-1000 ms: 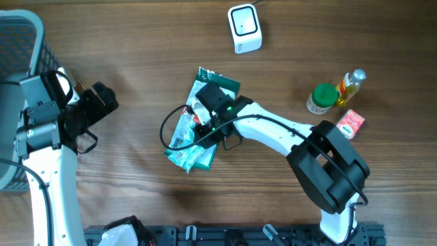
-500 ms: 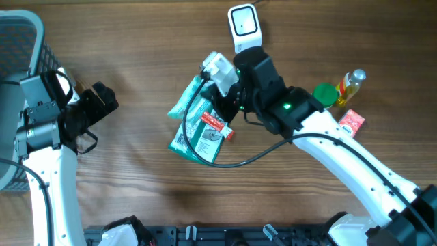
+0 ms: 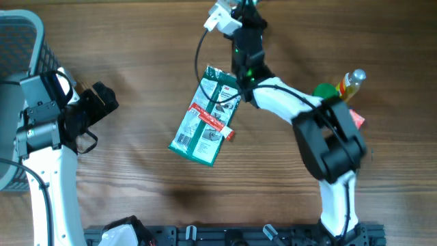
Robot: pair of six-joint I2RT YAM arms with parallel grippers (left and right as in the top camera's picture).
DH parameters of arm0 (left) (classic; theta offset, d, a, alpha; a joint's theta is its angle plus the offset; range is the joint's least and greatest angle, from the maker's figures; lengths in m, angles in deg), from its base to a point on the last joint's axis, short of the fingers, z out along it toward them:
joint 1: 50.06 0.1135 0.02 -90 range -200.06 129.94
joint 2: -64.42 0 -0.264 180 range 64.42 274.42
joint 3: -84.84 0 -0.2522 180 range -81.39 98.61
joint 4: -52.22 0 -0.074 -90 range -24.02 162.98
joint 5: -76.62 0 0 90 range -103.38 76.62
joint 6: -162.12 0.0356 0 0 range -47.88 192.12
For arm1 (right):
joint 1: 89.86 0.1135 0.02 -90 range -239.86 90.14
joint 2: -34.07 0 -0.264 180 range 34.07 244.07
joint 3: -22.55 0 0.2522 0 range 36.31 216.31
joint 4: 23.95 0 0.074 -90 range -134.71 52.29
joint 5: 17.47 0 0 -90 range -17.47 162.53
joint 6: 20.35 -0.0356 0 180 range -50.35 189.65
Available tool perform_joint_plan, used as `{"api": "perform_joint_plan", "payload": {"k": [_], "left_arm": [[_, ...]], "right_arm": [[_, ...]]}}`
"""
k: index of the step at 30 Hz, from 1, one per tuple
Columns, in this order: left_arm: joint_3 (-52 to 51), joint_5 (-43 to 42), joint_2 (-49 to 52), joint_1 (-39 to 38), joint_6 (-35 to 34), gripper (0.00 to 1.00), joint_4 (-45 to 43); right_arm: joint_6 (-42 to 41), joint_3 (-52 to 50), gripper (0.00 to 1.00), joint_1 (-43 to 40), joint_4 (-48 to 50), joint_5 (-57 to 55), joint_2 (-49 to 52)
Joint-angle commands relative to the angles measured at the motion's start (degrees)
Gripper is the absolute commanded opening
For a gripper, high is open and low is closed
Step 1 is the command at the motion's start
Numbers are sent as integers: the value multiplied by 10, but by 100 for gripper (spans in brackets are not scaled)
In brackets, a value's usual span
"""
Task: Scan the item barcode
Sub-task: 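Lift the wipes packet and hold it before the scanner, then place the wipes packet right of the pile and release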
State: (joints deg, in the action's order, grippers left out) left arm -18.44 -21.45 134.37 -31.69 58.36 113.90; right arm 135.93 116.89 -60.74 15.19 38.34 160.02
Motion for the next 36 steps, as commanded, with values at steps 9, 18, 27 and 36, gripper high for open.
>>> {"api": "perform_joint_plan", "payload": {"k": [9,18,27,36], "left_arm": [[0,-7,0,-2,12,100,-1],[0,-7,0,-2,12,100,-1],[0,-7,0,-2,12,100,-1],[0,-7,0,-2,12,100,-1]], "right_arm": [[-24,6,4,-4,-52,8,81],[-279,6,4,-3,-466,57,-223],[-620,-49,4,-79,-1140,376,-312],[-708,-103,66,-86,-1069,211,-309]]}}
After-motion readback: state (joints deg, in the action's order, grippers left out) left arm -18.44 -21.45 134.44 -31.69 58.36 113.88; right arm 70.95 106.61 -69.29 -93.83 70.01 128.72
